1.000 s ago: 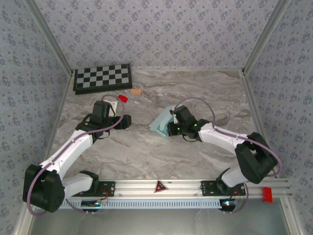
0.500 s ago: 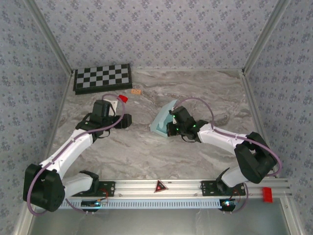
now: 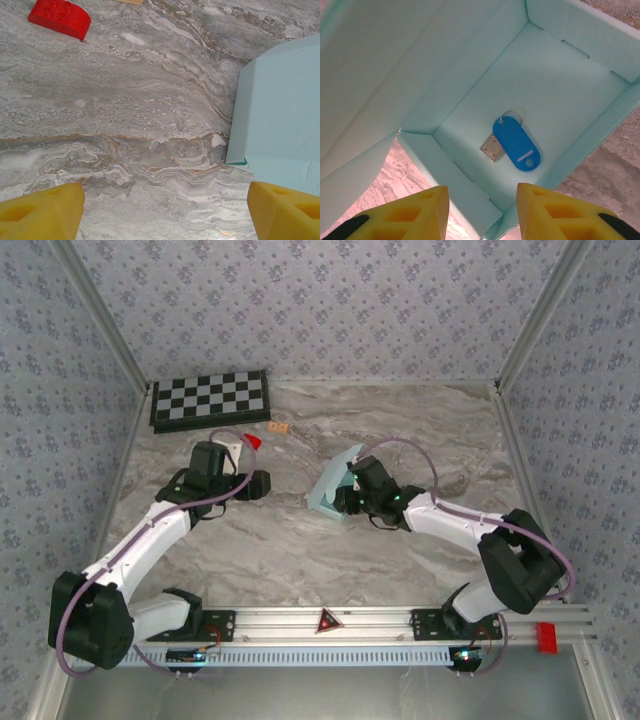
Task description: Fold the paper box
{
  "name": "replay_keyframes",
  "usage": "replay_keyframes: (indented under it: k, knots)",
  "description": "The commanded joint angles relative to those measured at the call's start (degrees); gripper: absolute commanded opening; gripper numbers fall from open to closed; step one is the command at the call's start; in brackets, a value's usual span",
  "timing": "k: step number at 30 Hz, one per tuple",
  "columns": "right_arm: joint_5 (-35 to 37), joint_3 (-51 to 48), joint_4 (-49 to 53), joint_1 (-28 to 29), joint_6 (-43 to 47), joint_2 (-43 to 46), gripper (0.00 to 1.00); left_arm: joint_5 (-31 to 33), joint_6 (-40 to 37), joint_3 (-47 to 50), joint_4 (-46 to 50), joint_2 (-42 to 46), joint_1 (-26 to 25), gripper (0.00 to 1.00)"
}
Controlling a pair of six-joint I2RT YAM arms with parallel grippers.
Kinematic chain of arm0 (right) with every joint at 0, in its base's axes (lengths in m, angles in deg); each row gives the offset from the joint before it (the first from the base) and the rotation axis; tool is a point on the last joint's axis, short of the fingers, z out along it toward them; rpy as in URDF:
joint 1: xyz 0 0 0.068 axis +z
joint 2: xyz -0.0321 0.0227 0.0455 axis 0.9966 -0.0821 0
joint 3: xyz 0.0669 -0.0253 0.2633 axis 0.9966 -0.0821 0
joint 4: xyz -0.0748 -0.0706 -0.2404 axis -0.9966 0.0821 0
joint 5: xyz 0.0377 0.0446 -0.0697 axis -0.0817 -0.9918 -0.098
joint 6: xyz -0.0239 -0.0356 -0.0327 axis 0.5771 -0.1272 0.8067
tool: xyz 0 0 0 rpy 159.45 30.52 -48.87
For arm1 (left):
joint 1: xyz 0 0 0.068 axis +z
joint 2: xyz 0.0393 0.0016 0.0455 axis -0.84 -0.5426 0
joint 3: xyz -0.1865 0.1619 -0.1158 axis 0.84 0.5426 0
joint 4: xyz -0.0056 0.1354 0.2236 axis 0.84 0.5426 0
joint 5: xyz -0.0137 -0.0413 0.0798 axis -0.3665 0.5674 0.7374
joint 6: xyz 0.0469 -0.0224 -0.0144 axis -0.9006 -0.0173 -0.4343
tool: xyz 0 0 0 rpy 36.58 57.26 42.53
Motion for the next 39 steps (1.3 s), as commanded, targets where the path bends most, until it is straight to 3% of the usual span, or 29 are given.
replay_keyframes:
  k: [1, 8, 14, 17, 24, 29, 39]
  knots:
    - [3.6, -0.1, 1.2, 0.4, -0.6, 0.9, 0.42, -1.7, 0.1, -1.9, -0.3, -0.1, 0.3, 0.85]
    - [11.2, -2.0, 3.5, 0.5, -1.3, 6.6, 0.41, -2.7, -1.0, -2.8, -0.9, -1.1, -1.5, 0.84]
    - [13.5, -3.2, 8.5, -1.7, -1.9, 9.6, 0.40, -2.5, -2.9, -6.1, -0.8, -4.2, -5.8, 0.85]
    - [11.6, -3.5, 9.1, -4.7, -1.1, 10.3, 0.38, -2.2, -4.1, -7.4, -0.8, -5.5, -8.1, 0.85]
    - [-0.2, -2.7, 6.9, -17.7, 2.2, 7.4, 0.33, -2.0, -1.3, -8.0, 0.3, -7.7, -10.5, 0.83]
    - [-10.2, 2.7, 4.8, -26.1, 6.9, -1.6, 0.25, -5.0, 2.0, -3.8, -1.0, -7.2, -11.8, 0.71]
    - [-19.3, 19.0, 6.1, -29.4, 9.4, -21.0, 0.10, -7.0, 16.7, 6.2, -11.5, -7.8, -14.2, 0.34]
